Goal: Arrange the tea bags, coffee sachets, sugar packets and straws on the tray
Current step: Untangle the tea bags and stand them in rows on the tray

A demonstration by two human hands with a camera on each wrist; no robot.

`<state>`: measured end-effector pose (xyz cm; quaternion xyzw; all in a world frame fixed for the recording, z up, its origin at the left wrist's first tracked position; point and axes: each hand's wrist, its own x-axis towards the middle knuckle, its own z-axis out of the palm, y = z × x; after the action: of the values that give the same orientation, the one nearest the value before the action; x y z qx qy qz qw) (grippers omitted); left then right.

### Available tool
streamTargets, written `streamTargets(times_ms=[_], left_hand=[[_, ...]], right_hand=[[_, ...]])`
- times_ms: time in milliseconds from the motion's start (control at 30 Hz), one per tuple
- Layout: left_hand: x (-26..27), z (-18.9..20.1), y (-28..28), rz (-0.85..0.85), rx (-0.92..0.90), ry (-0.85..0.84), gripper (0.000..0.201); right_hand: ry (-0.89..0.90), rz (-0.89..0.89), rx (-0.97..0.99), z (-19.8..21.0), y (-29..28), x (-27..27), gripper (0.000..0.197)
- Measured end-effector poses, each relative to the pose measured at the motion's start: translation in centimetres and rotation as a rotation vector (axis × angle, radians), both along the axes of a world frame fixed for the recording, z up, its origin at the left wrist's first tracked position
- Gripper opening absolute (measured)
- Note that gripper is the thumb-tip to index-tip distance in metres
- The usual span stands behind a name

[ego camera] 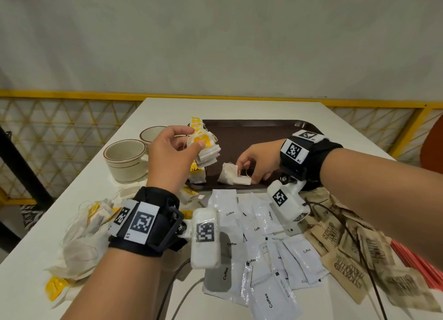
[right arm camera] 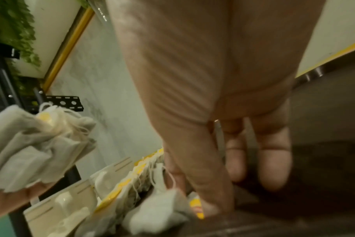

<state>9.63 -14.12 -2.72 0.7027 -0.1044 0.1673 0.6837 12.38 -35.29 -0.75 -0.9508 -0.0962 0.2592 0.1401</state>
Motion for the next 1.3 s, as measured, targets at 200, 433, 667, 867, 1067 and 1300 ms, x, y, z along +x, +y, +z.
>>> streamTargets(times_ms=[200,433,667,867,1067,1300], left_hand=[[-0.1,0.0,0.0,-0.008,0.010,0.023,0.025],[0.0,0.1,0.0,0.004,0.023,0.055,0.025],[0.0,0.1,0.0,0.012,0.050,0.086,0.026],[-0.2,0.1,-0.1,0.017,0.073,0.094,0.027],[-0.2,0.1,-0.2,0.013,0.077,0.099,0.027],[-0.2,0.1,-0.2,0.012,0.088,0.098,0.027]], right_hand=[[-0.026,0.048,-0.047,-0.6,0.2,0.5,0.030],[-0.047,-0.059,0.182,0.5,-1.2,0.6,0.020],[-0.237,0.151,-0.133,2.1,-1.1,1.2,0.023],[-0.308,0.186,-0.114,0.8,0.4,1.6,0.049],[-0.186,0.202,-0.079,0.7,1.4,1.9,0.050],[0.058,-0.003,0.123,2.2,1.4,2.3,0.036]])
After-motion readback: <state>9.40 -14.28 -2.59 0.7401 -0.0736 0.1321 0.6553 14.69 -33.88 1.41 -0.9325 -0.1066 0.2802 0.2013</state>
